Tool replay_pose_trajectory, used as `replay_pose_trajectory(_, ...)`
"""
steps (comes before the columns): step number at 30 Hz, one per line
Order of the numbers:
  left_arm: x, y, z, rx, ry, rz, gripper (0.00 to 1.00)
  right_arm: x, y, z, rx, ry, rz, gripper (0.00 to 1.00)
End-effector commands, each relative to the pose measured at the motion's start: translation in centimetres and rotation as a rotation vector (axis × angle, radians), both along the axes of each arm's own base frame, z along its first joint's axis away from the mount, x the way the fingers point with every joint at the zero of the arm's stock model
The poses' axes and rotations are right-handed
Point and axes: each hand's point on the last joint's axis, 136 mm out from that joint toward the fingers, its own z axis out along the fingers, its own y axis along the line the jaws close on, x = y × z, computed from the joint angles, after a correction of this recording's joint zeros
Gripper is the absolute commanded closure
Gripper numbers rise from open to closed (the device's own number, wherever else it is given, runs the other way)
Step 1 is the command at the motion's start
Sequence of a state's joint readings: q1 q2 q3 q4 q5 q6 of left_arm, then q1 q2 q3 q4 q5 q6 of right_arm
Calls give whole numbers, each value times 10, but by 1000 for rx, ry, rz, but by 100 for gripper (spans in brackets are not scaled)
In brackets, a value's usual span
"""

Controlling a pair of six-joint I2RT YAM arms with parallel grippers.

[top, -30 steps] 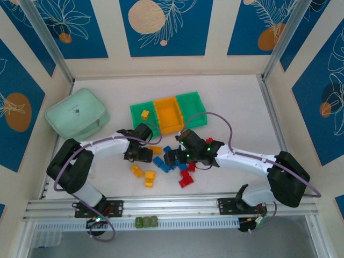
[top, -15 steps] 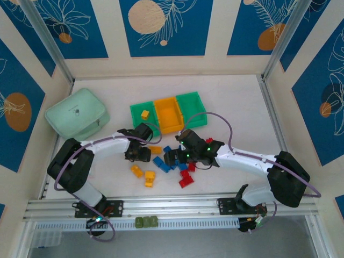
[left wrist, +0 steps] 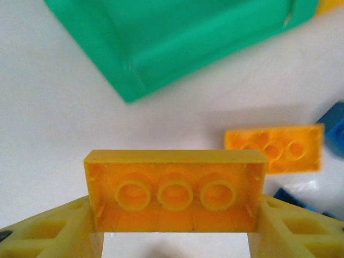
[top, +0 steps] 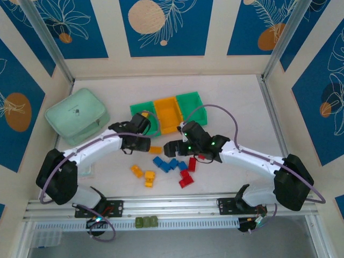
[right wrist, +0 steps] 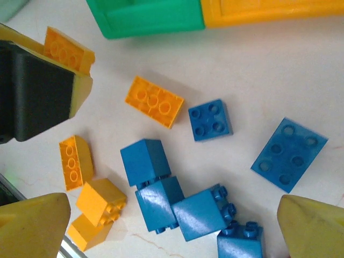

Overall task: Sort the legos into containers by color
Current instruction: Place the lego in the container.

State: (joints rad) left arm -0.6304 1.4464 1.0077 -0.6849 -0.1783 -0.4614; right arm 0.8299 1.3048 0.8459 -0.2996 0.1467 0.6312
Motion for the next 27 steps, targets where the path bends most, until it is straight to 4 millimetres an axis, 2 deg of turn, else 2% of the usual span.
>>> replay_pose_trajectory(1, 23, 6, 27, 40, -65, -12, 39, 12, -2, 20, 29, -31, -8, 1)
replay_pose_trajectory(5, 57, 1, 38, 46, -93, -11, 39, 24, -11, 30, 49, -57, -42, 1)
replay_pose_trajectory(9, 88, -6, 40, 70, -109, -43, 39, 31, -18, 37, 66, -76, -65, 1)
replay_pose_trajectory(17, 138, -15, 20, 109, -91, -111, 38, 35, -26, 31, 75, -61, -88, 1)
replay_pose_trajectory(21, 147, -14, 8, 113, -50, -102, 34, 35, -29, 30, 72, -59, -93, 1)
replay_pose_trajectory(27, 147, -17, 11, 98, -40, -113, 27, 38, -33, 33, 84, -67, -98, 1)
